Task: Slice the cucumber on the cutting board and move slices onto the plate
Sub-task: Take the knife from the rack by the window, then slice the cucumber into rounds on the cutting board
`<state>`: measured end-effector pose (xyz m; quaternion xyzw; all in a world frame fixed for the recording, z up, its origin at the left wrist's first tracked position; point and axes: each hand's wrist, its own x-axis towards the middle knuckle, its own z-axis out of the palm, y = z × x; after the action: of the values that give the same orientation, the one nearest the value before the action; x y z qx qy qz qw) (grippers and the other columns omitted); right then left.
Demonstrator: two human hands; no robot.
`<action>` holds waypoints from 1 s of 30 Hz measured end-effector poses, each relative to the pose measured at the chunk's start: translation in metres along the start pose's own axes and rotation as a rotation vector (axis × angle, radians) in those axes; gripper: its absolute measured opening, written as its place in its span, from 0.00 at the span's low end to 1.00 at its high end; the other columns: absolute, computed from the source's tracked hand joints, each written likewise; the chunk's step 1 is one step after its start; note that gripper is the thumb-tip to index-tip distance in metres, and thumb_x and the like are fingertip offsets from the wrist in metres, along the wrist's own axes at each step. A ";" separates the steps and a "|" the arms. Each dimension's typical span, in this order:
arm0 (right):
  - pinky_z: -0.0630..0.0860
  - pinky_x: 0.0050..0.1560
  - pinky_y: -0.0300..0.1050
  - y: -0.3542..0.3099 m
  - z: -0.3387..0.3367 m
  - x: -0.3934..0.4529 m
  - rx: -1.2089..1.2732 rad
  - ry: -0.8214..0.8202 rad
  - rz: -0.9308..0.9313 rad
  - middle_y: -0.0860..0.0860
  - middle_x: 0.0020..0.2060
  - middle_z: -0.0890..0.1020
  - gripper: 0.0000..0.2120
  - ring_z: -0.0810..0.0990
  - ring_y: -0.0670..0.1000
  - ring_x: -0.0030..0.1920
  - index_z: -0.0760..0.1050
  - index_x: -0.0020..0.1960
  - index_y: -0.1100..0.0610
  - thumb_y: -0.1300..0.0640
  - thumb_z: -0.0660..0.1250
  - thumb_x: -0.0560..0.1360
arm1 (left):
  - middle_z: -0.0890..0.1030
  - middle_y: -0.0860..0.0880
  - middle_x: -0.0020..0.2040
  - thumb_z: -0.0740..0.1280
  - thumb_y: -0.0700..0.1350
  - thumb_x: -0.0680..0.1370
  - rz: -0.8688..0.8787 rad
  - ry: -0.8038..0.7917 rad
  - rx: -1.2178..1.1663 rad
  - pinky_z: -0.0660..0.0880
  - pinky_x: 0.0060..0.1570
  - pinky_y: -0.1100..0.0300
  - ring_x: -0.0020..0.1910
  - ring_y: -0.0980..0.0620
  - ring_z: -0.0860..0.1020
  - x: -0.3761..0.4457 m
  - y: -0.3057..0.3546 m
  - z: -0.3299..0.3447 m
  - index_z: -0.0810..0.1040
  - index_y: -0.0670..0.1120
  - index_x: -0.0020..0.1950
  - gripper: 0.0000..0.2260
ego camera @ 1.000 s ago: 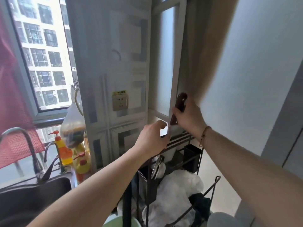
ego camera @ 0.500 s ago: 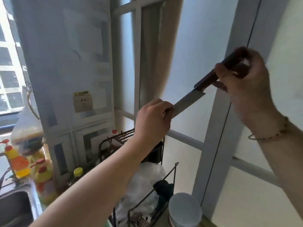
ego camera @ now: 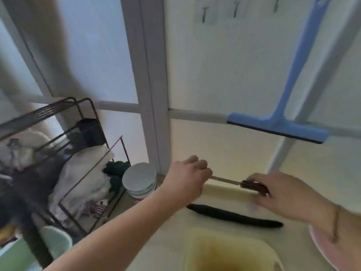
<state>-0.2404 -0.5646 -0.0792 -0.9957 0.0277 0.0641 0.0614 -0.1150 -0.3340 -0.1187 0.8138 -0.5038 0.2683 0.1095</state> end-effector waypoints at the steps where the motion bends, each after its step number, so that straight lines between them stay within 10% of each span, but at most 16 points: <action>1: 0.78 0.49 0.43 0.008 0.022 -0.010 -0.032 -0.081 0.045 0.42 0.49 0.81 0.13 0.80 0.45 0.47 0.69 0.58 0.40 0.36 0.60 0.76 | 0.75 0.55 0.34 0.80 0.36 0.56 0.037 -0.057 -0.014 0.49 0.26 0.65 0.33 0.51 0.74 -0.001 0.016 0.016 0.83 0.51 0.38 0.16; 7: 0.71 0.38 0.43 0.043 0.123 -0.058 0.342 -0.197 0.291 0.47 0.35 0.77 0.15 0.77 0.48 0.37 0.68 0.39 0.51 0.42 0.61 0.77 | 0.79 0.56 0.37 0.83 0.41 0.60 0.187 -0.196 -0.194 0.68 0.26 0.63 0.38 0.53 0.75 -0.009 0.089 0.106 0.84 0.53 0.43 0.16; 9: 0.68 0.35 0.41 0.053 0.144 -0.075 0.427 -0.146 0.397 0.48 0.32 0.76 0.16 0.75 0.46 0.34 0.67 0.37 0.51 0.42 0.62 0.77 | 0.83 0.52 0.53 0.80 0.43 0.70 0.147 -0.157 -0.318 0.79 0.47 0.58 0.52 0.49 0.79 -0.011 0.100 0.130 0.81 0.50 0.59 0.19; 13: 0.67 0.34 0.37 0.070 0.183 -0.101 0.606 -0.055 0.649 0.49 0.29 0.75 0.17 0.74 0.44 0.31 0.68 0.33 0.51 0.42 0.65 0.76 | 0.61 0.52 0.80 0.63 0.52 0.83 -0.172 -0.428 -0.459 0.60 0.78 0.50 0.79 0.49 0.59 -0.015 0.103 0.159 0.58 0.52 0.81 0.27; 21: 0.70 0.35 0.33 0.096 0.224 -0.116 0.701 -0.062 0.848 0.51 0.33 0.79 0.16 0.78 0.44 0.37 0.76 0.37 0.54 0.43 0.66 0.75 | 0.63 0.52 0.78 0.56 0.57 0.85 -0.213 -0.782 -0.177 0.47 0.80 0.44 0.78 0.47 0.58 -0.017 0.110 0.243 0.58 0.52 0.80 0.24; 30: 0.70 0.36 0.36 0.108 0.211 -0.114 0.770 0.026 0.828 0.53 0.30 0.80 0.13 0.79 0.48 0.35 0.79 0.37 0.56 0.48 0.70 0.74 | 0.73 0.55 0.71 0.60 0.48 0.85 -0.176 -0.674 -0.195 0.64 0.69 0.51 0.68 0.48 0.70 -0.022 0.095 0.259 0.65 0.55 0.77 0.20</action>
<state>-0.3867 -0.6391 -0.2847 -0.8082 0.4380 0.0557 0.3898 -0.1215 -0.4783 -0.3551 0.8825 -0.4628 -0.0749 0.0368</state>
